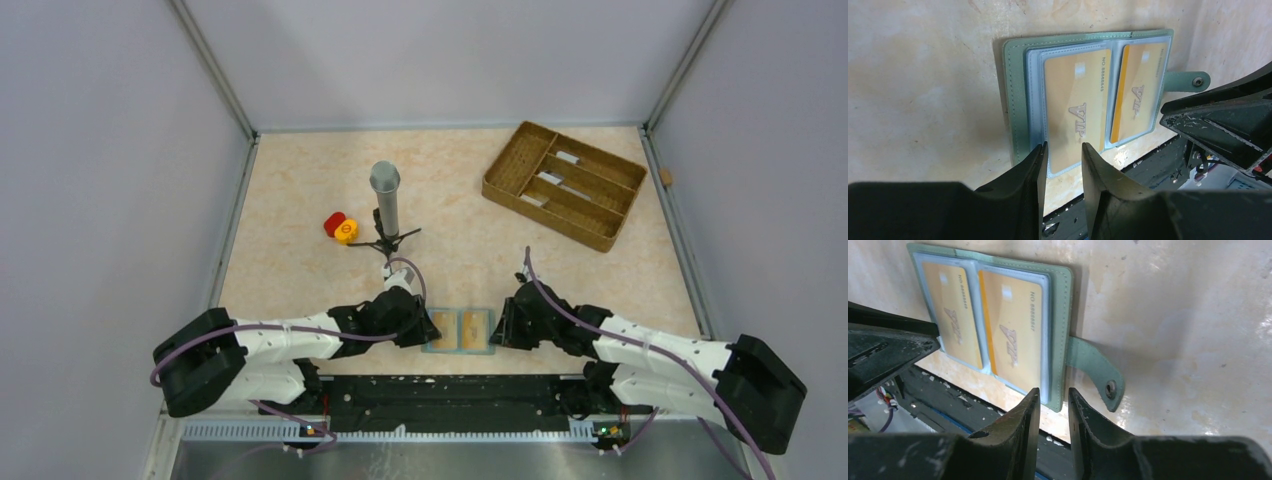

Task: Put the credit cards into the card holder
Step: Turn over the card slot in the card holder.

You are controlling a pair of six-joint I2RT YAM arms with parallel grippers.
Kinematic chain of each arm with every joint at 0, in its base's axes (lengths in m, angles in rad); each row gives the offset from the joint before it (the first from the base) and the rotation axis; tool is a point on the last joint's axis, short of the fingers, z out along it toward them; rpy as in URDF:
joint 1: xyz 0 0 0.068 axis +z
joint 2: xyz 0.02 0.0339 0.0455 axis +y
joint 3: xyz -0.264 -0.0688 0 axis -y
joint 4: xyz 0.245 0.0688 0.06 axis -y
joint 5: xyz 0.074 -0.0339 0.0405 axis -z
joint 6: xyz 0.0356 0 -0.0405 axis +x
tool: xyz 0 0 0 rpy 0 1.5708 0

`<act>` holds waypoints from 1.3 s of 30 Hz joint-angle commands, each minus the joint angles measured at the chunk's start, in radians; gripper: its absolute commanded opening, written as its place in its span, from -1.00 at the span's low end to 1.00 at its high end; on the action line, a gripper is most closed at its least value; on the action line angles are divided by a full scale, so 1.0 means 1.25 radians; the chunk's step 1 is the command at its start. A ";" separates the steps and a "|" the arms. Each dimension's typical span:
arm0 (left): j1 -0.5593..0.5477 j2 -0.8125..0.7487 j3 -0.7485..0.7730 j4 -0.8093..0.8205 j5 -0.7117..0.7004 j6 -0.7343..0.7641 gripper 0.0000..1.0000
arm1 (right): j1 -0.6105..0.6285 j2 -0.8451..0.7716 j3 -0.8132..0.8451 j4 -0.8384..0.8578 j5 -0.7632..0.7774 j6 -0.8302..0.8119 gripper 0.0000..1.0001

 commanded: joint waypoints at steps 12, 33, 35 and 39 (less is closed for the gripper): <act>0.004 -0.004 0.004 -0.037 -0.011 -0.014 -0.26 | 0.008 0.066 -0.010 0.066 -0.014 0.025 -0.57; 0.004 -0.013 -0.114 0.324 0.027 -0.026 -0.27 | 0.008 0.097 -0.036 0.099 -0.022 0.035 -0.63; 0.004 -0.012 -0.116 0.342 0.039 -0.023 -0.27 | 0.007 0.096 -0.036 0.100 -0.021 0.036 -0.63; 0.004 -0.019 -0.118 0.357 0.051 -0.023 -0.29 | 0.008 0.097 -0.036 0.097 -0.019 0.036 -0.64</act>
